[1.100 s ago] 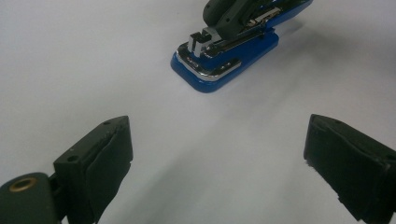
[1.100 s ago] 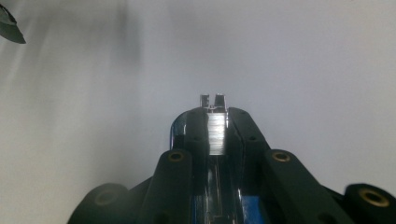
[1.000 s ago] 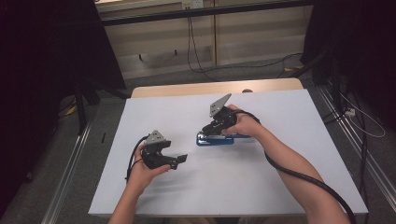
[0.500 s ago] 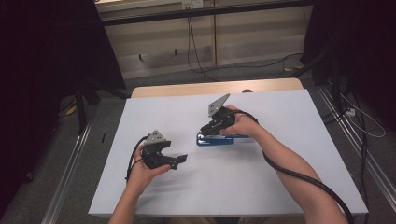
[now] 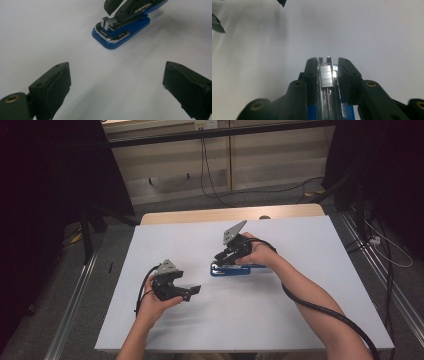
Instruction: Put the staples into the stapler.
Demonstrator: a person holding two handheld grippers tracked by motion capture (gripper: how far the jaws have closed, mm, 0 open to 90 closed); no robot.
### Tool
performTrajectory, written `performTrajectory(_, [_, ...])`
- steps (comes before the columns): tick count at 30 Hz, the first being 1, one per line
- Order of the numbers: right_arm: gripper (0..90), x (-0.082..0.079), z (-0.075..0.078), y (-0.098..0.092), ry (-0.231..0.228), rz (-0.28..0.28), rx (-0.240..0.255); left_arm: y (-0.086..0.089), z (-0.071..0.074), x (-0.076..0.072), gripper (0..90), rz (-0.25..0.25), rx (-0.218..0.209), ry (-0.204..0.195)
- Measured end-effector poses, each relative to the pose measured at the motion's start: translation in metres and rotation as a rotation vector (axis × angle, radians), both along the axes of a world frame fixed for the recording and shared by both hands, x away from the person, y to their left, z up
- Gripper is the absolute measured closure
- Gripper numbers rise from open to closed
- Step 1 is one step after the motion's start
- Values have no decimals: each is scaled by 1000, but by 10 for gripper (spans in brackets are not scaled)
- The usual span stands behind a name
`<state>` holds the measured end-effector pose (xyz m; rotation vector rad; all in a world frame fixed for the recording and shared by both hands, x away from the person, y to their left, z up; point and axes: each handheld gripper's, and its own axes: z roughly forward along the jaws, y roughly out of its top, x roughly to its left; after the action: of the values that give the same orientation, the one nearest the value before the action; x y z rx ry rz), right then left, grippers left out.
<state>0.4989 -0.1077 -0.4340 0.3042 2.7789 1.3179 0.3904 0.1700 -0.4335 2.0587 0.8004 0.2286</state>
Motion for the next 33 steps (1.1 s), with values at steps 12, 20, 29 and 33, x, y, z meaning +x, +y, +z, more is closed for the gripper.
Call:
performTrajectory(12, [440,-12,9,-29,9,-143,61,-5,-3,4,82,-7,-1,-5])
performTrajectory(20, [297,-27,9,-48,10,-237,69,-10,-3,7,85,-6,-16,-6])
performTrajectory(29, [177,-39,5,-63,11,-318,66,-13,-4,12,90,0,-15,-8])
performTrajectory(33, [138,-44,3,-71,5,-348,70,-18,-3,14,90,-8,-14,-10])
